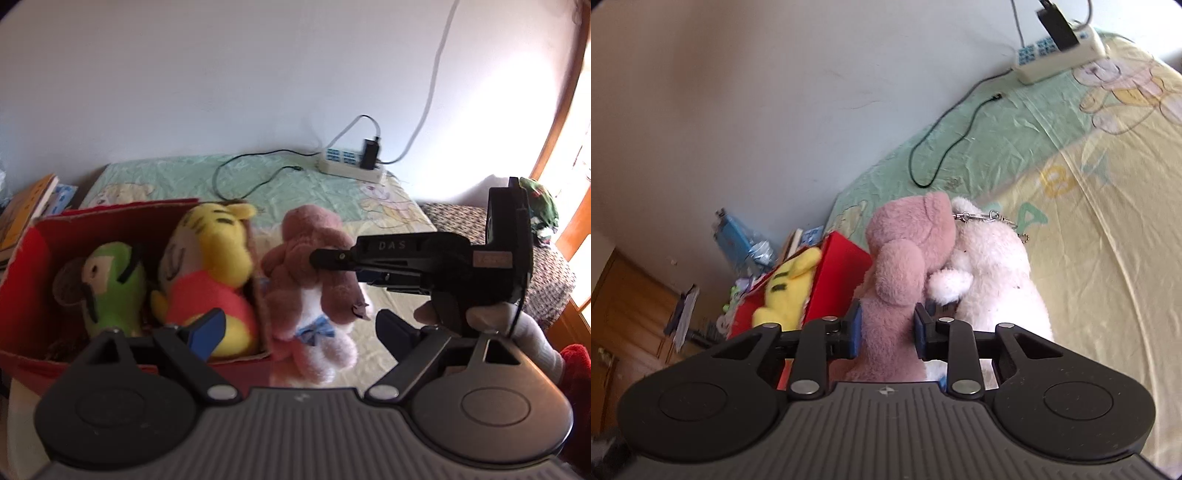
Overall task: Organize objects
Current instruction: 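Grasp the pink teddy bear with the right gripper and lift it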
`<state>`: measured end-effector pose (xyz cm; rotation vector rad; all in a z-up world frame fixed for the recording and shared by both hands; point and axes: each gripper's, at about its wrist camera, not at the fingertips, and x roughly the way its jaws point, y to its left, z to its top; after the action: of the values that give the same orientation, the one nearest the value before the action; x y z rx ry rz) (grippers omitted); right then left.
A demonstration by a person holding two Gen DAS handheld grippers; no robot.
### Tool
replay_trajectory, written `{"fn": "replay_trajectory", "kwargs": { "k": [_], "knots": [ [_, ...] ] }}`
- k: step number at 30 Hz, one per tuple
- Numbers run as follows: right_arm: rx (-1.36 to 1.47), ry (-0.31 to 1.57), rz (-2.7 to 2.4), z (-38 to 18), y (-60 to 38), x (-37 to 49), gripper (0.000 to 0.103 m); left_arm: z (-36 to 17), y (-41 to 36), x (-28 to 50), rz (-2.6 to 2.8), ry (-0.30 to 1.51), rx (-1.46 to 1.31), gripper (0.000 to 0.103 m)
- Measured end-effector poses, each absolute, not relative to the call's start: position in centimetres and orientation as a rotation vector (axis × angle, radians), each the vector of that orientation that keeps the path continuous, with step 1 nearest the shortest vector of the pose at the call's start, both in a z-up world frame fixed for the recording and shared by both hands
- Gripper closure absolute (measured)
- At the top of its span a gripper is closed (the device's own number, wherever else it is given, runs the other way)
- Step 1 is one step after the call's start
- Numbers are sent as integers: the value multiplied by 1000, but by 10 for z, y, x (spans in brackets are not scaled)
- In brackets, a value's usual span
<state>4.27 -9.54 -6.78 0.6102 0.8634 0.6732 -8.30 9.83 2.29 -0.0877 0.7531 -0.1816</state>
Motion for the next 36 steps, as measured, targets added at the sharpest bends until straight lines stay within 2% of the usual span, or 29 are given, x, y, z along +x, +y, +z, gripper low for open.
{"fn": "replay_trajectory", "kwargs": {
  "k": [8, 22, 31, 36],
  "knots": [
    [597, 910, 734, -72, -134, 12, 74, 13, 59, -81, -343, 778, -17, 13],
    [640, 988, 736, -97, -179, -21, 73, -57, 28, -47, -444, 985, -73, 17],
    [663, 1031, 691, -115, -192, -11, 65, -85, 13, -36, -481, 1028, -57, 18],
    [647, 1000, 707, -110, -194, -6, 50, -88, 10, -30, -486, 1037, -63, 17]
  ]
}}
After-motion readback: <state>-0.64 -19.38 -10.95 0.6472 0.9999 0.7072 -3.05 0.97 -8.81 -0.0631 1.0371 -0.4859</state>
